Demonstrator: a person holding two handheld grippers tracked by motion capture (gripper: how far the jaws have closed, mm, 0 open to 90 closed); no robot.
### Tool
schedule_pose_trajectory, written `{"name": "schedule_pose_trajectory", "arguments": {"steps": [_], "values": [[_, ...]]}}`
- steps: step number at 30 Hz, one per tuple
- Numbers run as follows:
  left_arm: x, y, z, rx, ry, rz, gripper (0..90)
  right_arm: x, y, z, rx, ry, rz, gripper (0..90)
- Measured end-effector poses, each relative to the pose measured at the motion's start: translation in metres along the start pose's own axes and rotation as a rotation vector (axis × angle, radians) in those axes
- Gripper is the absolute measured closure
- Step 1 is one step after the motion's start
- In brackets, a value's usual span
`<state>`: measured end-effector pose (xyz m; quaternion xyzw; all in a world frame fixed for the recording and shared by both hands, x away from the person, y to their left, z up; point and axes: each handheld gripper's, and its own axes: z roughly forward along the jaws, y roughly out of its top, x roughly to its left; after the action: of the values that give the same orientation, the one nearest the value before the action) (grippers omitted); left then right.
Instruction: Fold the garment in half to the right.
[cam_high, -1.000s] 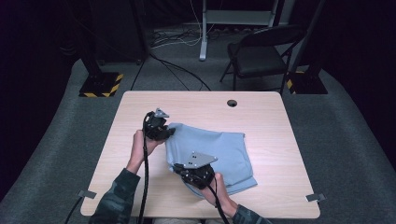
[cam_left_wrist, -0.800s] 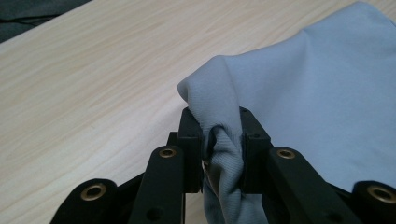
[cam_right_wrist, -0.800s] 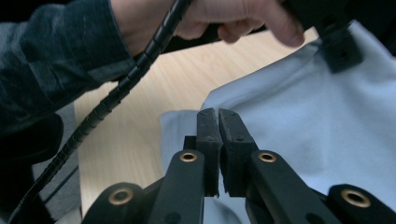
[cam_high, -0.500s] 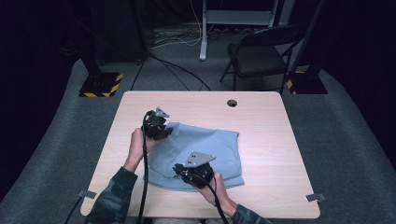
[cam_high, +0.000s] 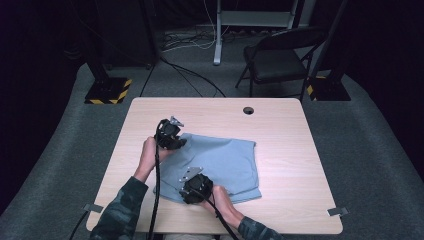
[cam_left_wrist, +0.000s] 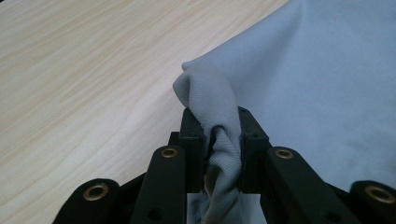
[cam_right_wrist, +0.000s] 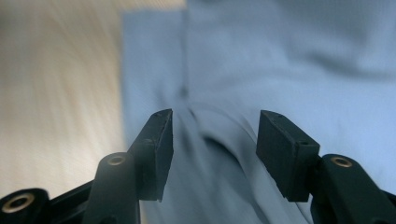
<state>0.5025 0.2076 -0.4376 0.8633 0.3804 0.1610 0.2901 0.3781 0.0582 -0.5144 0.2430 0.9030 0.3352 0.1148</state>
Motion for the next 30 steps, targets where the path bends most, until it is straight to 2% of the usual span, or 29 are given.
{"name": "schedule_pose_trajectory", "arguments": {"steps": [2, 7, 11, 15, 22, 30], "values": [[0.003, -0.001, 0.003, 0.009, -0.005, -0.005, 76.1, -0.007, -0.003, -0.001, 0.001, 0.026, 0.030, 46.7], [0.009, -0.002, 0.014, 0.030, -0.008, -0.022, 75.9, -0.012, -0.009, -0.005, 0.011, 0.039, 0.048, 48.5], [0.014, -0.003, 0.025, 0.054, -0.020, -0.032, 75.8, -0.016, -0.020, -0.013, 0.002, 0.020, 0.050, 49.6], [0.016, -0.005, 0.035, 0.060, -0.058, -0.048, 75.6, -0.021, -0.033, -0.023, -0.001, -0.002, 0.057, 49.6], [0.006, -0.003, 0.052, 0.071, -0.117, -0.048, 75.2, -0.026, -0.056, -0.042, -0.006, -0.033, 0.077, 49.5], [-0.012, 0.003, 0.068, 0.073, -0.168, -0.021, 75.0, -0.033, -0.079, -0.063, 0.003, -0.068, 0.100, 49.3]]}}
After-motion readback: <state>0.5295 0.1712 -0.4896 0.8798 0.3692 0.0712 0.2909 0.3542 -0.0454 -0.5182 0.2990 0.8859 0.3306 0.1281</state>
